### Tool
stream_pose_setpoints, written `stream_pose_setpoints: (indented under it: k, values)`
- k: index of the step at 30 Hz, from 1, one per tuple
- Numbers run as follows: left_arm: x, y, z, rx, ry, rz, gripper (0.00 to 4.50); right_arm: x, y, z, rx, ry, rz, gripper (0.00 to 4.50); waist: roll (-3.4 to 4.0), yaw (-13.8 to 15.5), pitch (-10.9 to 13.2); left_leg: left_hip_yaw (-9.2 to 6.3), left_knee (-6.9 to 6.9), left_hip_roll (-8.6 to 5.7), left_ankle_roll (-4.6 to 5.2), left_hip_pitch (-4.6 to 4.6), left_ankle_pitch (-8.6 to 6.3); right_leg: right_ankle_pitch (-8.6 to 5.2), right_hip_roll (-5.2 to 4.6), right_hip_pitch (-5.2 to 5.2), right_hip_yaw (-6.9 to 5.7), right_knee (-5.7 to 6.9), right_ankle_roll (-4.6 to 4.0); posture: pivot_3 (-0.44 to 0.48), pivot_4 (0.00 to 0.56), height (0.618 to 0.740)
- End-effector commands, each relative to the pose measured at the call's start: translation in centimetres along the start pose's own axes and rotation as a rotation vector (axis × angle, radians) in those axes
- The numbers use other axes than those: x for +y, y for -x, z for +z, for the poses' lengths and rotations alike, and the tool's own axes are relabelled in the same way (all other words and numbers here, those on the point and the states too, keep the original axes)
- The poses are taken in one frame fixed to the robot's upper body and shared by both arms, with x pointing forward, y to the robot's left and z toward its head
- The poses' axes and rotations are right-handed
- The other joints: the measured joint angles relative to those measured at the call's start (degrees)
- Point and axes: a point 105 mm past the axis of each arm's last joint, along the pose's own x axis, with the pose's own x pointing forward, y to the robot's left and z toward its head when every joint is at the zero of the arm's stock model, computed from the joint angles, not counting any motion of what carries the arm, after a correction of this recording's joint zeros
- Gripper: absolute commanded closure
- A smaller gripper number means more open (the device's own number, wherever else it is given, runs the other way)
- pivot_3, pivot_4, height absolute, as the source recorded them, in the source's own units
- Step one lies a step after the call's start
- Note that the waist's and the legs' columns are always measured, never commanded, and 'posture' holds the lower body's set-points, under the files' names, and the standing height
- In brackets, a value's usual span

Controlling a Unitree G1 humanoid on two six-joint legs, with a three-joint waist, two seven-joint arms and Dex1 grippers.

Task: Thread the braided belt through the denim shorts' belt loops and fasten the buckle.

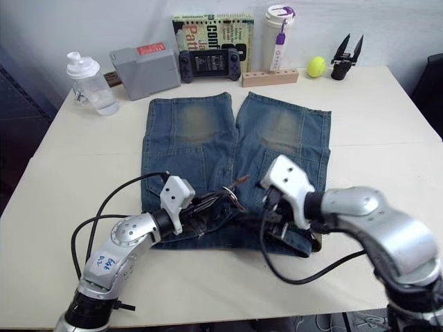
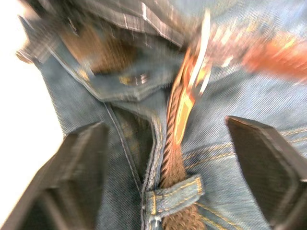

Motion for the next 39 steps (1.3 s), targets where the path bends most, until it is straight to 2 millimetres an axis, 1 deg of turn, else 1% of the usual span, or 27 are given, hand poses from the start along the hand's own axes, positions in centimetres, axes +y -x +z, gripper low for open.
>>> stream_pose_setpoints:
  k: [1, 2, 5, 7, 12, 15, 16, 18, 20, 24, 27, 28, 35, 37, 39]
  values:
    - [-0.3, -0.2, 0.8, -0.034, -0.038, -0.007, 4.5, -1.8, -1.1, -1.4, 0.134, 0.355, -0.065, 0.05, -0.01, 0.0, 0.0, 0.0, 0.0, -0.02, 0.0, 0.0, 0.0, 0.0, -0.02, 0.01, 0.0, -0.01, 0.0, 0.0, 0.15, 0.726]
    - [-0.3, -0.2, 0.9, -0.035, -0.055, -0.007, 4.5, -1.9, -1.6, -1.9, 0.158, 0.435, -0.05, 0.05, -0.01, 0.0, 0.0, 0.01, 0.0, -0.03, 0.0, 0.0, 0.0, 0.0, -0.02, 0.02, -0.01, -0.02, 0.0, 0.0, 0.15, 0.726]
    - [-0.5, -0.2, 1.2, -0.037, -0.158, -0.019, 4.5, -3.1, -3.1, -2.5, 0.188, 0.637, -0.048, 0.05, -0.01, -0.2, 0.0, 0.07, -0.01, -0.02, 0.0, 0.0, 0.0, 0.01, -0.01, 0.01, 0.0, -0.05, 0.03, 0.0, 0.15, 0.726]
    - [-0.5, -0.2, 1.3, -0.037, -0.21, -0.016, 4.5, -3.4, -3.7, -2.4, 0.19, 0.715, -0.034, 0.05, 0.0, -0.2, 0.0, 0.23, -0.01, -0.01, -0.01, 0.0, 0.01, 0.02, 0.01, 0.0, -0.01, -0.03, 0.03, 0.0, 0.15, 0.726]
    - [-0.1, -0.2, 1.2, -0.023, -0.331, 0.013, 4.5, -3.5, -4.7, -1.9, 0.156, 0.789, -0.008, 0.05, 0.0, -0.1, 0.0, 0.48, 0.01, 0.04, -0.01, -0.03, 0.01, 0.02, 0.01, 0.01, -0.07, -0.07, 0.03, 0.0, 0.15, 0.726]
    - [0.5, -0.2, 1.2, -0.013, -0.365, 0.046, 4.5, -2.9, -5.1, -1.8, 0.141, 0.792, 0.022, 0.05, 0.0, -0.1, 0.0, 0.47, 0.02, 0.04, -0.01, -0.04, 0.01, 0.02, 0.0, 0.01, -0.07, -0.06, 0.04, 0.0, 0.15, 0.726]
    - [0.5, -0.1, 1.2, -0.01, -0.383, 0.047, 4.5, -2.7, -5.1, -1.9, 0.14, 0.79, 0.03, 0.45, 0.0, -0.1, 0.0, 0.48, 0.02, 0.04, -0.01, -0.04, 0.01, 0.02, 0.0, 0.01, -0.07, -0.06, 0.04, 0.0, 0.15, 0.726]
    - [0.6, -0.2, 1.2, -0.014, -0.391, 0.051, 4.5, -2.5, -5.1, -1.9, 0.138, 0.784, 0.04, 0.73, 0.0, -0.1, 0.0, 0.49, 0.02, 0.04, -0.01, -0.04, 0.01, 0.02, 0.0, 0.01, -0.07, -0.05, 0.04, 0.0, 0.15, 0.726]
    - [0.6, -0.2, 1.3, -0.019, -0.399, 0.052, 4.5, -2.4, -5.2, -2.0, 0.138, 0.777, 0.045, 1.36, 0.0, -0.1, 0.0, 0.49, 0.02, 0.06, -0.01, -0.04, 0.01, 0.02, 0.01, 0.0, -0.07, -0.04, 0.04, 0.0, 0.15, 0.726]
    - [0.5, -0.2, 1.4, -0.03, -0.424, 0.047, 4.5, -2.3, -5.3, -2.4, 0.145, 0.762, 0.046, 3.14, 0.0, -0.1, 0.0, 0.48, 0.02, 0.06, -0.01, -0.04, 0.01, 0.02, 0.0, 0.0, -0.07, -0.03, 0.04, 0.0, 0.15, 0.726]
    - [0.4, -0.3, 1.5, -0.037, -0.437, 0.044, 4.5, -2.1, -5.6, -2.5, 0.141, 0.75, 0.047, 4.39, 0.0, -0.1, 0.0, 0.49, 0.02, 0.06, -0.01, -0.03, 0.01, 0.02, 0.0, 0.0, -0.07, -0.02, 0.04, 0.0, 0.15, 0.726]
    - [0.4, -0.2, 1.5, -0.039, -0.439, 0.044, 4.5, -2.1, -5.7, -2.5, 0.141, 0.748, 0.047, 4.46, 0.0, -0.1, 0.0, 0.49, 0.02, 0.06, -0.01, -0.04, 0.01, 0.02, 0.0, 0.0, -0.07, -0.02, 0.04, 0.0, 0.15, 0.726]
    - [0.1, 0.1, 1.5, -0.053, -0.417, 0.03, 4.5, -2.3, -5.9, -2.6, 0.14, 0.728, 0.031, 4.46, 0.0, -0.1, 0.0, 0.48, 0.03, 0.06, -0.01, -0.03, 0.01, 0.02, 0.0, 0.0, -0.07, -0.02, 0.03, 0.0, 0.15, 0.726]
    - [0.2, 0.4, 2.0, -0.094, -0.353, 0.038, 3.68, -2.5, -5.9, -2.5, 0.138, 0.722, 0.019, 4.5, 0.0, -0.2, 0.0, 0.48, 0.03, 0.07, -0.01, -0.03, 0.01, 0.02, 0.0, 0.0, -0.07, -0.01, 0.04, 0.0, 0.15, 0.726]
    - [0.1, 0.8, 2.0, -0.1, -0.335, 0.021, 2.95, -2.5, -5.9, -2.4, 0.134, 0.712, 0.01, 4.5, 0.0, -0.1, 0.0, 0.45, 0.03, 0.09, -0.01, -0.03, 0.01, 0.02, -0.01, 0.0, -0.06, -0.01, 0.04, 0.0, 0.15, 0.726]
